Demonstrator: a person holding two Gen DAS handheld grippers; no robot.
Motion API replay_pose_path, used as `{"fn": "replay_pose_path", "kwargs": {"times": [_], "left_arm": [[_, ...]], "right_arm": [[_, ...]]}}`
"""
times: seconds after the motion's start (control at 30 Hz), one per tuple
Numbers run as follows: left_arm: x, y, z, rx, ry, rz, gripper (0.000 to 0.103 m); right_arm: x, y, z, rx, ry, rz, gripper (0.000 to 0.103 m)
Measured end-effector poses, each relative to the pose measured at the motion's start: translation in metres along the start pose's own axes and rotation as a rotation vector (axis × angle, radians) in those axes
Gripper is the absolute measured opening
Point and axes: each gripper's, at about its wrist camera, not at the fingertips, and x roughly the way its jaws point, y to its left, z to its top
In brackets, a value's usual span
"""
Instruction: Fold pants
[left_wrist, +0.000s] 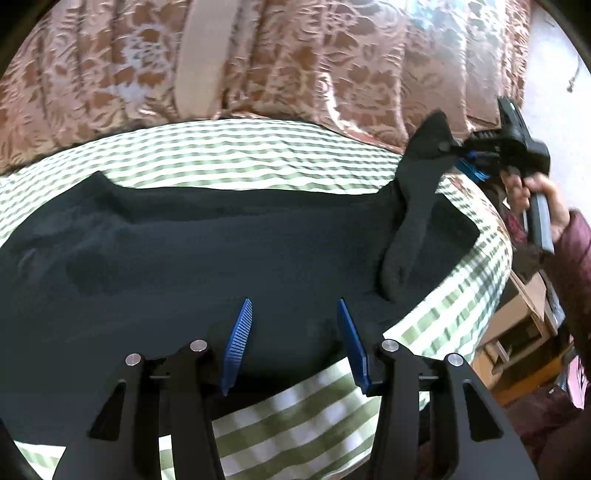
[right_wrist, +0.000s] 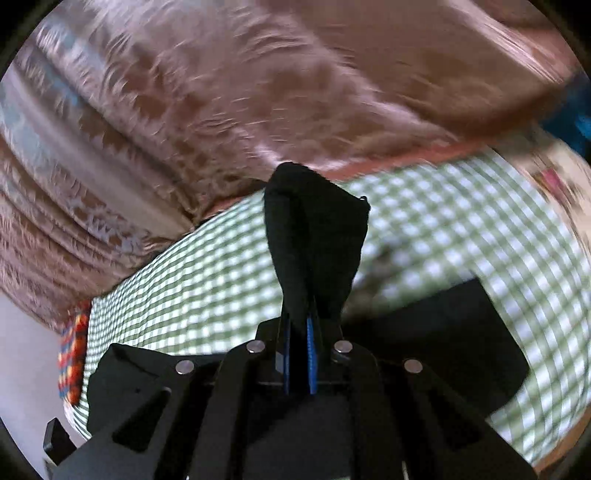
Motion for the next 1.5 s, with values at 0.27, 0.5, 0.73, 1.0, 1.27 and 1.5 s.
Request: {"fn": "replay_pose_path", "kwargs": {"times": [0.27, 0.5, 0.73, 1.0, 1.27, 1.5], "left_arm": [[0.022, -0.037, -0.003, 0.137, 0.089, -0.046, 0.05], [0.035, -0.044, -0.007, 0.147, 0.124, -0.061, 0.05], [0.035, -0.037, -0.004, 0.095, 0.111, -0.096, 0.05], [0.019, -0.005, 0.003, -0.072, 0.053, -0.145, 0.05], [0.03, -0.003, 0.0, -0.074, 0.089, -0.054, 0.05], [0.015, 0.009, 0.012, -0.091, 0.042, -0.033, 0.05]], "right_arm": [[0.005, -0.098, -0.058, 0.269, 0.058, -0.016, 0.018], [0.005, -0.127, -0.052, 0.372, 0.016, 0.023, 0.051], [0.014, -0.131, -0.034, 0.363, 0.009, -0.028, 0.015], [-0.035, -0.138, -0.038, 0.303, -0.045, -0.053, 0.012], [-0.012, -0.164, -0.063, 0.371, 0.003, -0.088, 0.012], [-0.045, -0.157, -0.054, 0.323, -0.032, -0.148, 0.056]]}}
